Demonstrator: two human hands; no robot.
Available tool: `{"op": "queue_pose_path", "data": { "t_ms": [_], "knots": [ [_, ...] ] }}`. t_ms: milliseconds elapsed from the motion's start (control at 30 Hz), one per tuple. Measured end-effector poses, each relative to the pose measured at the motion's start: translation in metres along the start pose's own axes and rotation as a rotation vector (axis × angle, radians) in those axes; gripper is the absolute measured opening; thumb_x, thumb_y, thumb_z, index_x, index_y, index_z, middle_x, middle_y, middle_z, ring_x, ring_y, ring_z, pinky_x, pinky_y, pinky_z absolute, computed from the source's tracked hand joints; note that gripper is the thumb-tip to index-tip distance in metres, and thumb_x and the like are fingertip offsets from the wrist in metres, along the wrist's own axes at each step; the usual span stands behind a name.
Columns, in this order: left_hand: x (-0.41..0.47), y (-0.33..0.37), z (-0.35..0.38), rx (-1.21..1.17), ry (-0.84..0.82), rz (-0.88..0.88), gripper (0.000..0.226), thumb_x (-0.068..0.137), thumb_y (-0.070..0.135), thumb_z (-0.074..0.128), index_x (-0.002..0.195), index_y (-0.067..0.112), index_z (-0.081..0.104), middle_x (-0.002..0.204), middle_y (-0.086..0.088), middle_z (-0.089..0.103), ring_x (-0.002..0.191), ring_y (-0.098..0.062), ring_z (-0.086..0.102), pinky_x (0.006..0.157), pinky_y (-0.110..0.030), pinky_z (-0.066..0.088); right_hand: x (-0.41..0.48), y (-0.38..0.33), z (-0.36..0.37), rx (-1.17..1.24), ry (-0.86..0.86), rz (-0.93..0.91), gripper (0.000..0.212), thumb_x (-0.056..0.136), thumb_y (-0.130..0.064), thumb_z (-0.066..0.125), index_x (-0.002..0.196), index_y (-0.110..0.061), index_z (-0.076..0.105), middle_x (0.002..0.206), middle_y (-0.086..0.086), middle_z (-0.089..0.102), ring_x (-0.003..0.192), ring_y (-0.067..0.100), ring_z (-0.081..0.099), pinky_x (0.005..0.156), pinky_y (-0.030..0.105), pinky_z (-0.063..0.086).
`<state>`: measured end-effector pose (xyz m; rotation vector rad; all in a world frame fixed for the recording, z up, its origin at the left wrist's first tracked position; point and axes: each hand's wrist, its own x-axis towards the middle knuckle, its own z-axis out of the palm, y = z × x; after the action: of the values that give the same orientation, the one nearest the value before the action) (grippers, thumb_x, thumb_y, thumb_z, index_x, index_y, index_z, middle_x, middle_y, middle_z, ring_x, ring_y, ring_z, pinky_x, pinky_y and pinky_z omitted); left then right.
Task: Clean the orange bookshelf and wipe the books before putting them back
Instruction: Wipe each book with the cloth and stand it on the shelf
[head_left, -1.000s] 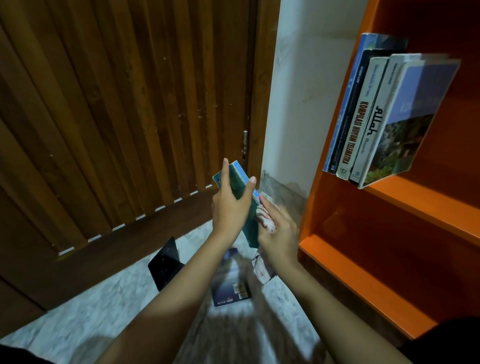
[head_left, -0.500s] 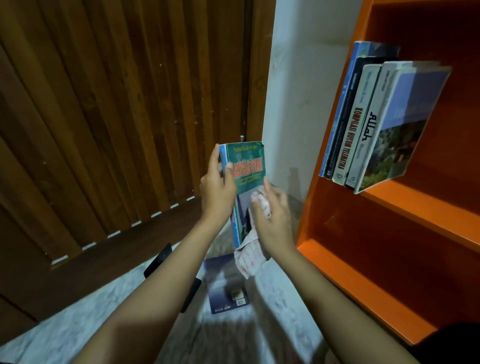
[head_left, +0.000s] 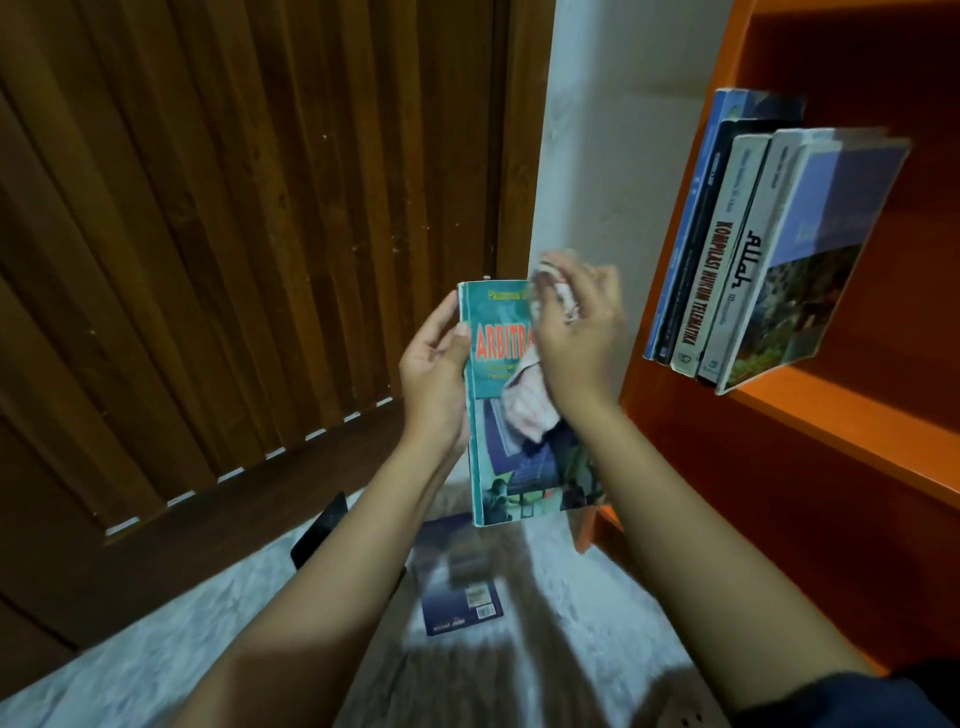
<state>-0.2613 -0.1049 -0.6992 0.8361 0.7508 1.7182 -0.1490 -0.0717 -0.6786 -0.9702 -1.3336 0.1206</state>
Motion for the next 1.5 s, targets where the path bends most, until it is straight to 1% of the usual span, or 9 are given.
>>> {"op": "queue_pose_path", "data": {
  "t_ms": [133, 300, 433, 567, 667, 900, 1100, 1333, 1500],
  "knots": [
    [-0.002, 0.001, -0.007, -0.044, 0.009, -0.027, 0.032, 0.095, 0.007, 0.05, 0.124, 0.017, 0.057, 0.118, -0.015, 0.065, 0.095, -0.024, 0.066, 0.084, -0.044, 0.054, -0.005, 0.03, -0.019, 0.016, 0.1, 0.391, 0.025, 0.09, -0.013, 0.06, 0.115, -0.012, 0.065, 0.1, 0.001, 0.047, 0.087, 0.008, 0.051, 0.065, -0.005, 0.034],
    [0.0, 0.0, 0.008, -0.026, 0.019, -0.018, 0.03, 0.095, 0.005, 0.048, 0.121, 0.016, 0.057, 0.114, -0.012, 0.066, 0.089, -0.02, 0.069, 0.074, -0.035, 0.059, -0.034, 0.009, -0.004, 0.16, 0.088, 0.198, 0.025, 0.088, -0.005, 0.061, 0.11, -0.016, 0.066, 0.089, -0.008, 0.043, 0.086, -0.004, 0.051, 0.078, 0.007, 0.044],
    [0.005, 0.003, 0.007, -0.032, 0.042, -0.026, 0.033, 0.095, 0.006, 0.05, 0.124, 0.017, 0.057, 0.115, -0.013, 0.067, 0.1, -0.03, 0.067, 0.087, -0.046, 0.054, -0.06, 0.001, 0.003, 0.113, -0.152, -0.082, 0.032, 0.087, -0.007, 0.06, 0.118, -0.016, 0.064, 0.1, -0.006, 0.047, 0.099, 0.016, 0.054, 0.083, 0.027, 0.051],
    [-0.002, 0.002, 0.002, -0.077, 0.056, -0.031, 0.032, 0.095, 0.005, 0.049, 0.124, 0.015, 0.056, 0.117, -0.014, 0.065, 0.096, -0.024, 0.066, 0.086, -0.044, 0.054, -0.051, 0.022, -0.009, 0.203, -0.005, 0.223, 0.034, 0.089, 0.0, 0.058, 0.124, -0.003, 0.057, 0.096, -0.006, 0.044, 0.093, -0.013, 0.052, 0.081, 0.001, 0.041],
    [-0.008, -0.002, 0.003, -0.051, 0.081, -0.029, 0.031, 0.095, 0.006, 0.049, 0.124, 0.016, 0.057, 0.116, -0.01, 0.066, 0.095, -0.021, 0.067, 0.08, -0.039, 0.057, -0.05, 0.028, -0.013, 0.173, 0.081, 0.35, 0.034, 0.09, -0.003, 0.058, 0.124, 0.0, 0.056, 0.094, 0.003, 0.046, 0.088, -0.005, 0.053, 0.076, 0.0, 0.04],
    [-0.001, -0.003, -0.002, -0.025, 0.179, -0.029, 0.029, 0.095, 0.007, 0.049, 0.117, 0.022, 0.06, 0.113, -0.009, 0.068, 0.097, -0.026, 0.068, 0.087, -0.048, 0.054, -0.099, 0.004, 0.005, 0.122, -0.185, 0.024, 0.039, 0.088, -0.006, 0.059, 0.127, -0.008, 0.055, 0.1, 0.011, 0.052, 0.095, 0.009, 0.051, 0.086, 0.006, 0.04],
    [-0.001, 0.0, -0.012, -0.049, 0.235, -0.004, 0.029, 0.096, 0.008, 0.049, 0.12, 0.022, 0.06, 0.095, 0.007, 0.072, 0.084, -0.014, 0.07, 0.079, -0.04, 0.056, -0.088, 0.03, -0.01, 0.048, 0.004, 0.447, 0.034, 0.094, -0.01, 0.054, 0.128, -0.012, 0.057, 0.107, 0.003, 0.049, 0.099, 0.016, 0.053, 0.068, -0.004, 0.038],
    [0.011, 0.005, -0.014, -0.116, 0.349, -0.018, 0.032, 0.095, 0.005, 0.048, 0.122, 0.02, 0.058, 0.113, -0.002, 0.067, 0.088, -0.016, 0.07, 0.072, -0.034, 0.058, -0.127, 0.017, -0.011, 0.098, -0.261, 0.041, 0.032, 0.091, -0.015, 0.054, 0.122, -0.012, 0.061, 0.102, 0.01, 0.056, 0.095, 0.012, 0.055, 0.084, 0.008, 0.041],
    [0.01, 0.009, -0.019, -0.16, 0.272, -0.059, 0.029, 0.096, 0.004, 0.046, 0.113, 0.021, 0.061, 0.121, -0.007, 0.064, 0.095, -0.018, 0.069, 0.063, -0.028, 0.056, -0.11, 0.041, -0.034, 0.02, -0.138, 0.267, 0.028, 0.091, -0.005, 0.057, 0.117, -0.01, 0.064, 0.106, 0.01, 0.058, 0.094, 0.006, 0.053, 0.078, 0.0, 0.038]
  ]
}}
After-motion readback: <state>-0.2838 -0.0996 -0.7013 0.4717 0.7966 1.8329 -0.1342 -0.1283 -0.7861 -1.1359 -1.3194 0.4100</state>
